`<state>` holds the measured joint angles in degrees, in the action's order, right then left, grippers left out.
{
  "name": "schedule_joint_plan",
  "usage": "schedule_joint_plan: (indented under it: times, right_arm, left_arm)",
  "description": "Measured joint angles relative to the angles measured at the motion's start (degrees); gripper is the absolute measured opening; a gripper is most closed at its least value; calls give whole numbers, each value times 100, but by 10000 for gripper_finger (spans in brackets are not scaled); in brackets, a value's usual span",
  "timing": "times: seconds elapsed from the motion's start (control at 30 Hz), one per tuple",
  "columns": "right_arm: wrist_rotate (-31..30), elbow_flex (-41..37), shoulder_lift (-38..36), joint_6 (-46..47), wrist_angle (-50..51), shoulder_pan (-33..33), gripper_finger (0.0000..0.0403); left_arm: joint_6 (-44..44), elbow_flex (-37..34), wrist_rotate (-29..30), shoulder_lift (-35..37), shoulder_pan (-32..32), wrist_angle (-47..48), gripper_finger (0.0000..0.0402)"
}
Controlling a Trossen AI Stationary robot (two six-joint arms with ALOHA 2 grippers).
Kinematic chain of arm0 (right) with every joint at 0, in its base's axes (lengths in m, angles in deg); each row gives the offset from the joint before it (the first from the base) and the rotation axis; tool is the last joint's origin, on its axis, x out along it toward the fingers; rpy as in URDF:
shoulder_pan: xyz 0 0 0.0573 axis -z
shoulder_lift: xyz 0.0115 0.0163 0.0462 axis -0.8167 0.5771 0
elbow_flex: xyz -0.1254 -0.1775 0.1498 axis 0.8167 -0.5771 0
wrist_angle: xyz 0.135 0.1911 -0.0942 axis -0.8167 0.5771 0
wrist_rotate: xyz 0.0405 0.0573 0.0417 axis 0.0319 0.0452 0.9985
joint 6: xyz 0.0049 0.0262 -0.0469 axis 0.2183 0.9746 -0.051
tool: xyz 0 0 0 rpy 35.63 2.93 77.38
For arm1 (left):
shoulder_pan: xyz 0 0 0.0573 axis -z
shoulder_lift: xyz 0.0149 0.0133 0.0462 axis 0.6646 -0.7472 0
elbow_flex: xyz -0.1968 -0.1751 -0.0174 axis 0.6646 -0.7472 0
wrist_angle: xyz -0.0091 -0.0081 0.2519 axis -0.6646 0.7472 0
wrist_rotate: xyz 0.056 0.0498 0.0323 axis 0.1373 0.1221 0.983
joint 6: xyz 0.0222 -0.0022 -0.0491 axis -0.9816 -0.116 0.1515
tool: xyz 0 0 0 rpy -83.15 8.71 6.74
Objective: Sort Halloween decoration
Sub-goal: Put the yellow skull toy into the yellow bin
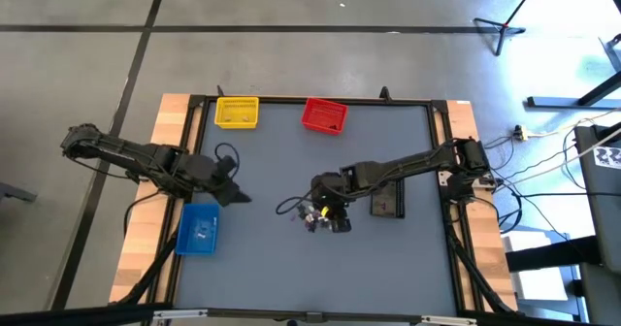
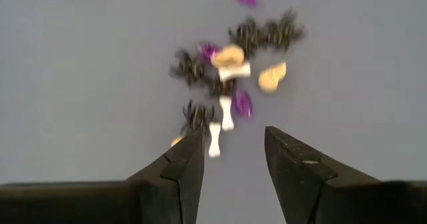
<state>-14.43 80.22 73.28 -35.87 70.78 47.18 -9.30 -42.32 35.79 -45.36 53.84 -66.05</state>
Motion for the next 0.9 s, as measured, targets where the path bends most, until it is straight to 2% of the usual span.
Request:
schedule_joint_plan:
  times: [0.2, 0.37, 0.67, 0.9]
  right_arm:
    - [0, 0, 2, 77, 120, -66, 156]
    - [-2, -121, 6, 125, 89, -295, 156]
    - [-622, -479, 7, 319, -70, -647, 156]
    - [-663, -785, 7, 455, -505, -680, 156]
  left_arm:
    - [-2221, 4, 996, -220, 0, -966, 115]
    - [-3299, 4, 1335, -588, 0, -1203, 115]
    - [-3541, 4, 1404, -1258, 0, -1403, 115]
    - [-3537, 4, 1402, -1552, 0, -1422, 115]
